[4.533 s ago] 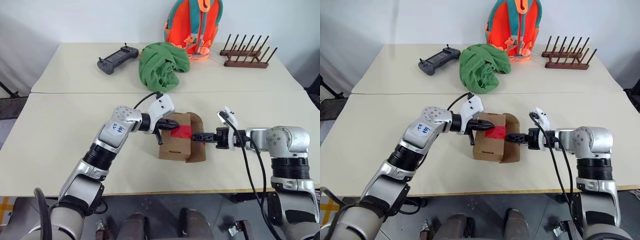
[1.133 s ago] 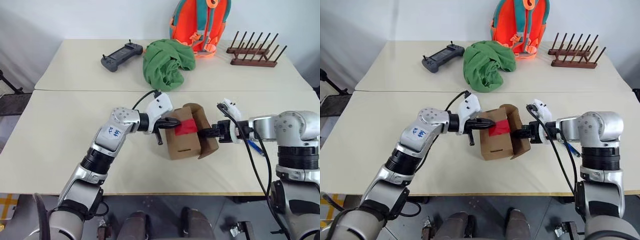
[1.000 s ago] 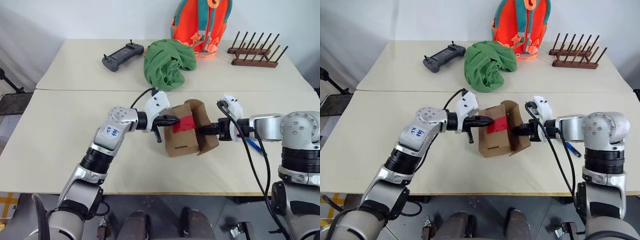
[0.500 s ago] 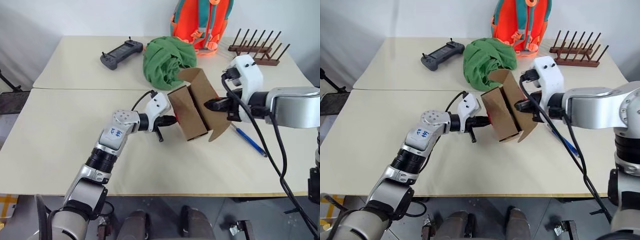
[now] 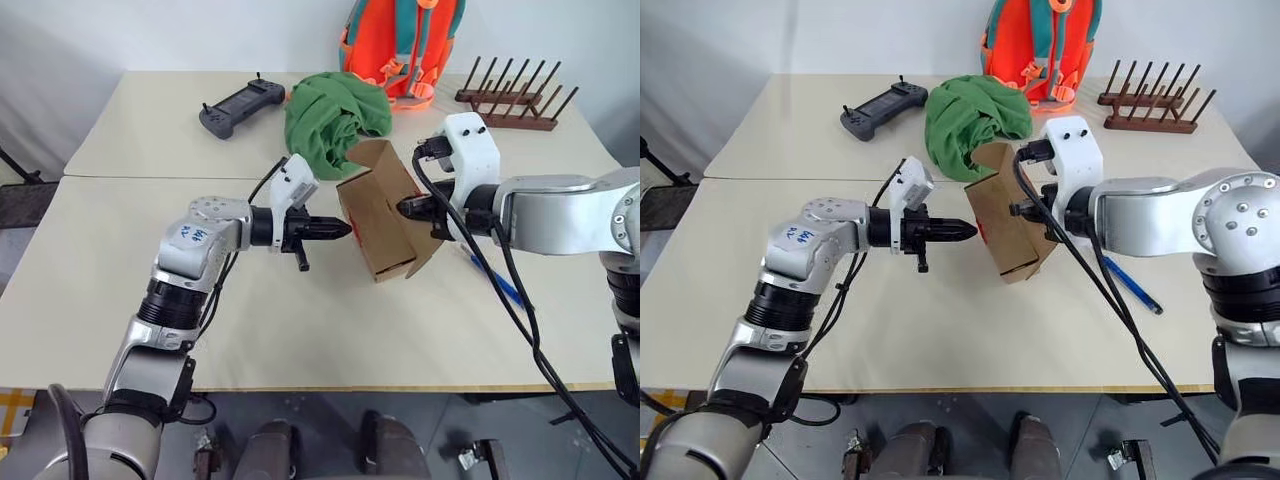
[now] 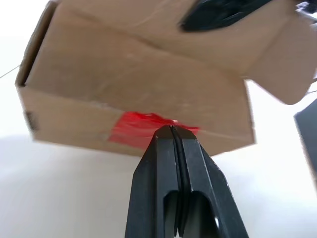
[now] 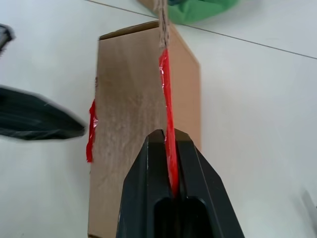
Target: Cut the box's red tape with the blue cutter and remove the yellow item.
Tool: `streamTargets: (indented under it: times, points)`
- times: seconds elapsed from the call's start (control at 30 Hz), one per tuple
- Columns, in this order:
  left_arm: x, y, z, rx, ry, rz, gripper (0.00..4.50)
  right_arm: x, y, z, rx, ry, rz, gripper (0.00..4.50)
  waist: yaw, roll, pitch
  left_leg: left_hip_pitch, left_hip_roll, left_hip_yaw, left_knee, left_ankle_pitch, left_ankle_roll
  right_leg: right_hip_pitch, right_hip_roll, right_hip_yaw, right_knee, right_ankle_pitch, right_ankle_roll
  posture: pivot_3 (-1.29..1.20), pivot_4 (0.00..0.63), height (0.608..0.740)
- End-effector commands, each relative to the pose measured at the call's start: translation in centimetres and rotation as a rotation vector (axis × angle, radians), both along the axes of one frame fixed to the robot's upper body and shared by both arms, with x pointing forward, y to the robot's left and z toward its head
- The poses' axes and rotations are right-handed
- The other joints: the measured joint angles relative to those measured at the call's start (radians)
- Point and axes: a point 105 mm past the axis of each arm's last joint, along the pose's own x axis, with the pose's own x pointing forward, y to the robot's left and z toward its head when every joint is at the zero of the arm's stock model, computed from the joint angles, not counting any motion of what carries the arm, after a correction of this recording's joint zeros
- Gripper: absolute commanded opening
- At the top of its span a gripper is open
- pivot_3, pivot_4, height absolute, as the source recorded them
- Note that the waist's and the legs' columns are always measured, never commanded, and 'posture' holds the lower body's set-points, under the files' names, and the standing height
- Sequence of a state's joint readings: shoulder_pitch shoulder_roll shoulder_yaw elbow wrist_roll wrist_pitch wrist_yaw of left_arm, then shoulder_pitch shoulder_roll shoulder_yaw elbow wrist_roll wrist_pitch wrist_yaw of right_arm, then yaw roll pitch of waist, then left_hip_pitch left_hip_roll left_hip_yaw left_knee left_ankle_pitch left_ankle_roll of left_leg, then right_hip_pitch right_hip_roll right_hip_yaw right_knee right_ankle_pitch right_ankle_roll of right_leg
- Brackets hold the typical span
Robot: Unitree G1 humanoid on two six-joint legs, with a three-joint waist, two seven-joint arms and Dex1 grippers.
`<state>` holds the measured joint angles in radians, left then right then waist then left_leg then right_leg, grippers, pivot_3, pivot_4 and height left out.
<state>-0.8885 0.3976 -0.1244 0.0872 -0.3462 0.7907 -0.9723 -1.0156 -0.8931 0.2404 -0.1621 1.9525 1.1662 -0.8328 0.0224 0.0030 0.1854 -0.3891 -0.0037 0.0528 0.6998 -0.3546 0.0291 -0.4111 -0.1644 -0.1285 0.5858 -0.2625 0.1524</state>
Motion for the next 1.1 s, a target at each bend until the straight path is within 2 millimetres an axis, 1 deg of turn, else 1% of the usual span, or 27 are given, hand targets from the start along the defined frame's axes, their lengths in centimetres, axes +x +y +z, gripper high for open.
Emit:
streamTargets:
  times: [0.03,0.13,0.23,0.3,0.43,0.5,0.6,0.73,0.87,1.0,1.1]
  points:
    - [-0.6,-0.9,2.9,-0.067,-0.080,-0.043,0.00,-0.2,0.7,-2.1,-0.033,0.078,0.032,0.04,0.000,0.000,0.000,0.000,0.000,0.000,0.000,0.000,0.000,0.000,0.000,0.000,0.000,0.000,0.000,0.00,0.150,0.740]
    - [0.1,-2.7,2.9,-0.073,-0.137,-0.023,0.00,-0.3,0.8,-2.2,-0.034,0.080,0.030,0.04,0.001,0.000,0.000,0.000,0.000,0.000,0.000,0.000,0.000,0.000,0.000,0.000,0.000,0.000,0.000,0.00,0.150,0.740]
    - [0.8,-3.7,2.7,-0.071,-0.167,0.001,0.00,-0.4,0.9,-2.1,-0.034,0.072,0.034,0.04,0.000,-0.001,0.000,0.000,0.000,0.000,0.000,0.000,0.000,0.000,0.000,0.000,0.000,0.000,0.000,0.00,0.150,0.740]
    - [1.1,-4.4,1.9,-0.031,-0.196,-0.008,0.00,-0.4,1.0,-2.1,-0.032,0.067,0.033,0.04,-0.003,-0.001,0.000,0.000,-0.001,0.001,-0.001,0.000,0.000,0.000,0.000,-0.001,0.000,0.000,0.000,0.00,0.150,0.740]
    - [1.6,-4.7,0.0,0.068,-0.232,-0.023,0.00,-0.4,1.1,-1.9,-0.027,0.058,0.034,0.04,-0.003,-0.001,0.000,0.001,-0.001,0.001,-0.001,0.000,0.000,0.000,0.001,-0.001,0.000,0.000,-0.001,0.00,0.150,0.740]
    - [2.1,-4.5,-1.3,0.157,-0.274,-0.019,0.00,-0.5,1.1,-1.7,-0.026,0.049,0.036,0.04,-0.001,-0.001,-0.001,0.000,-0.001,0.001,-0.001,0.000,0.000,0.000,0.001,-0.001,0.000,0.000,-0.001,0.00,0.150,0.740]
    - [2.8,-3.9,-2.5,0.244,-0.321,-0.014,0.00,-0.7,0.9,-1.5,-0.023,0.038,0.042,0.04,0.001,-0.004,-0.003,0.001,-0.001,0.001,-0.001,0.000,0.000,0.000,0.001,-0.001,0.000,0.000,-0.001,0.00,0.150,0.740]
    - [2.8,-2.9,-3.7,0.332,-0.341,-0.054,0.00,-1.1,0.8,-1.1,-0.016,0.021,0.070,0.04,0.000,-0.006,-0.004,0.002,0.000,0.002,0.000,0.000,0.000,0.001,0.001,-0.001,0.000,0.001,-0.002,0.00,0.150,0.740]
    - [2.4,-2.0,-3.9,0.351,-0.316,-0.081,0.00,-1.4,0.4,-0.6,0.000,0.025,0.112,0.04,0.002,-0.006,-0.004,0.002,0.002,0.002,0.001,0.000,0.000,0.001,0.001,0.000,0.000,0.001,-0.002,0.00,0.150,0.740]
    - [2.2,-1.2,-3.5,0.345,-0.288,-0.083,0.00,-1.1,-0.2,-0.3,0.069,0.051,0.118,0.04,0.009,-0.006,-0.004,0.001,0.001,0.001,0.001,0.000,0.001,0.001,0.000,-0.001,0.000,0.001,-0.002,0.00,0.150,0.740]
    - [2.7,-0.7,-3.8,0.357,-0.284,-0.059,0.00,-0.3,-2.2,-0.7,0.062,0.096,0.039,0.04,0.015,-0.006,-0.004,0.001,0.001,0.001,0.001,-0.001,0.002,0.001,-0.001,-0.002,0.000,0.002,-0.001,0.00,0.150,0.740]
